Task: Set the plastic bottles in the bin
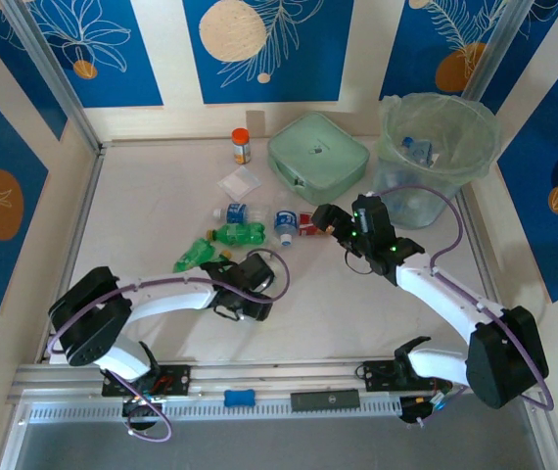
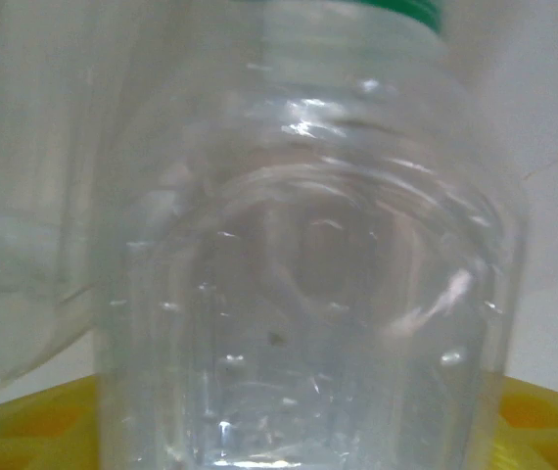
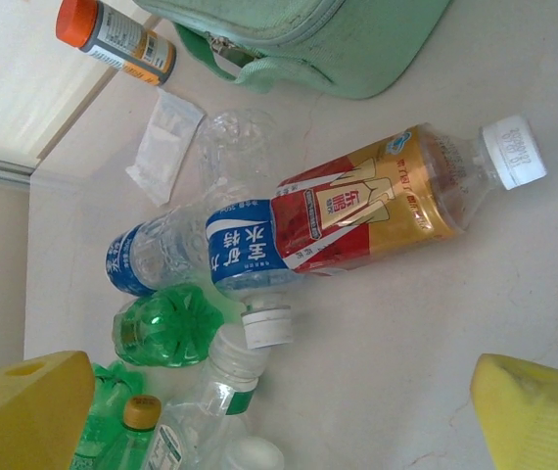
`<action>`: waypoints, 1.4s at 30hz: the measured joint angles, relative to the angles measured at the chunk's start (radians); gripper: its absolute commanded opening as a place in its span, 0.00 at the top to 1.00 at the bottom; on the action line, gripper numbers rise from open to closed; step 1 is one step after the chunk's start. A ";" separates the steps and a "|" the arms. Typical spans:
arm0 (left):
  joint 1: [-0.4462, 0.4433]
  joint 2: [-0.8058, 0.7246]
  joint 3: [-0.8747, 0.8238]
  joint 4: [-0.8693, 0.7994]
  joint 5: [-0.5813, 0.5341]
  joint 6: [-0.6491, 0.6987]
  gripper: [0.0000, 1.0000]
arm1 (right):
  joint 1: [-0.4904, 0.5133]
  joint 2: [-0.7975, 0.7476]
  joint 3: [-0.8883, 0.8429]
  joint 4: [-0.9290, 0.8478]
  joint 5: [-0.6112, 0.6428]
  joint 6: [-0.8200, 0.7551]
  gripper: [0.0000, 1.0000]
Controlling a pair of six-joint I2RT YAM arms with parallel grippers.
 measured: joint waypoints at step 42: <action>0.167 -0.303 -0.158 0.679 0.237 -0.099 0.53 | 0.161 0.195 0.134 0.276 -0.463 -0.130 0.21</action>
